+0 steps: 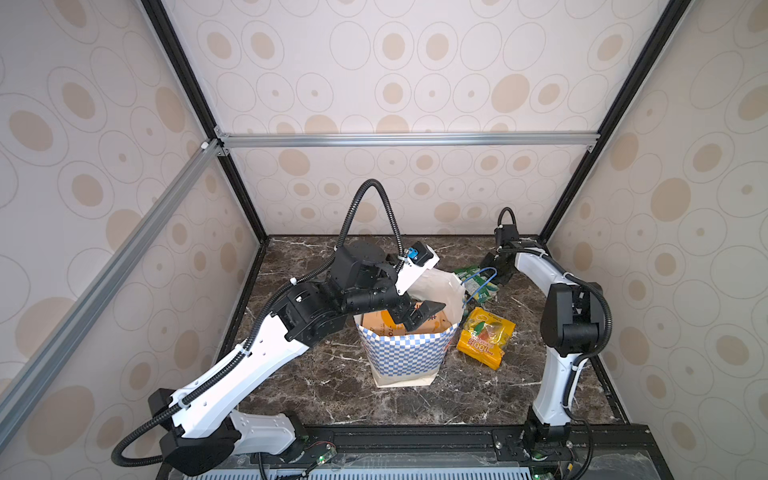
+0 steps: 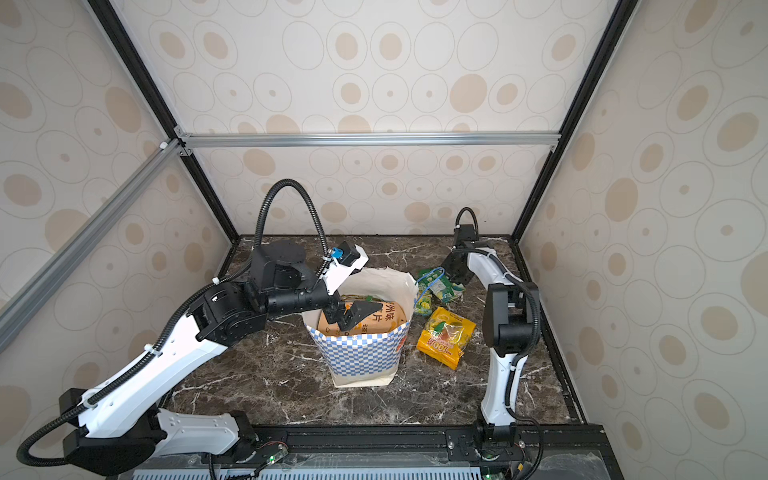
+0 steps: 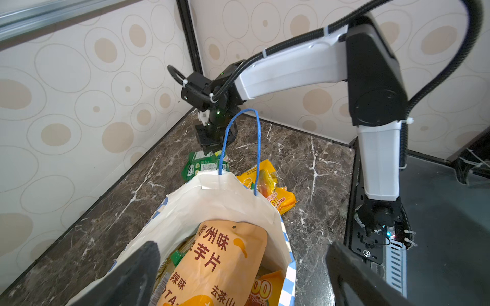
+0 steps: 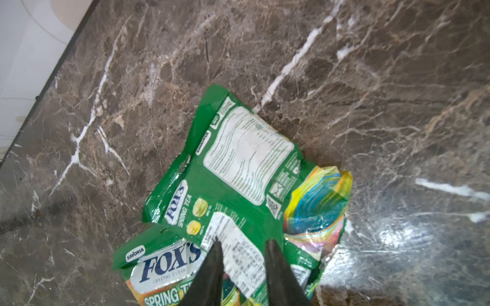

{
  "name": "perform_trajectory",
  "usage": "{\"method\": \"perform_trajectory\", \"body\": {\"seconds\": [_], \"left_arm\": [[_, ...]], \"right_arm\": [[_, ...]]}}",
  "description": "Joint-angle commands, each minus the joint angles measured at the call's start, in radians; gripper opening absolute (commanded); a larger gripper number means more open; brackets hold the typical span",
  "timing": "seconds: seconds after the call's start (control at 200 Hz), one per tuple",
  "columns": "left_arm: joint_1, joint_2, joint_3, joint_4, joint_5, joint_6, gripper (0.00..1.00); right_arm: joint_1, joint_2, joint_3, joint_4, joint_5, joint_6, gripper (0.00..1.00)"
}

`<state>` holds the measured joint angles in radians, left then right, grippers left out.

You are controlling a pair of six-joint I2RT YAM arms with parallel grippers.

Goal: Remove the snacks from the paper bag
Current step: 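Lower the green bag onto the first green bag and release, then raise the right gripper away while the left gripper moves over the bag opening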

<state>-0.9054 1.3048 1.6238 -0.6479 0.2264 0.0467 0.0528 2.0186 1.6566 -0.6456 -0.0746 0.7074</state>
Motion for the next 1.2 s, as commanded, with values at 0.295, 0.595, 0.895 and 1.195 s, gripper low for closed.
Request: {"method": "perform_trajectory", "body": {"seconds": [0.295, 0.595, 0.895, 1.195], "left_arm": [[-0.008, 0.187, 0.216, -0.105, -0.216, -0.175, 0.95], [-0.008, 0.321, 0.235, -0.216, -0.394, -0.229, 0.94], [-0.008, 0.424, 0.116, -0.187, -0.317, -0.506, 0.82], [-0.016, 0.361, -0.148, -0.095, -0.377, -0.659, 0.8]], "right_arm": [[-0.003, -0.526, 0.064, 0.013, -0.13, -0.058, 0.69], [0.051, -0.628, 0.445, -0.494, -0.4, -0.135, 0.89], [0.058, -0.588, 0.746, -0.773, -0.595, -0.125, 0.9], [0.058, -0.73, 0.477, -0.75, -0.599, -0.18, 0.97]]}}
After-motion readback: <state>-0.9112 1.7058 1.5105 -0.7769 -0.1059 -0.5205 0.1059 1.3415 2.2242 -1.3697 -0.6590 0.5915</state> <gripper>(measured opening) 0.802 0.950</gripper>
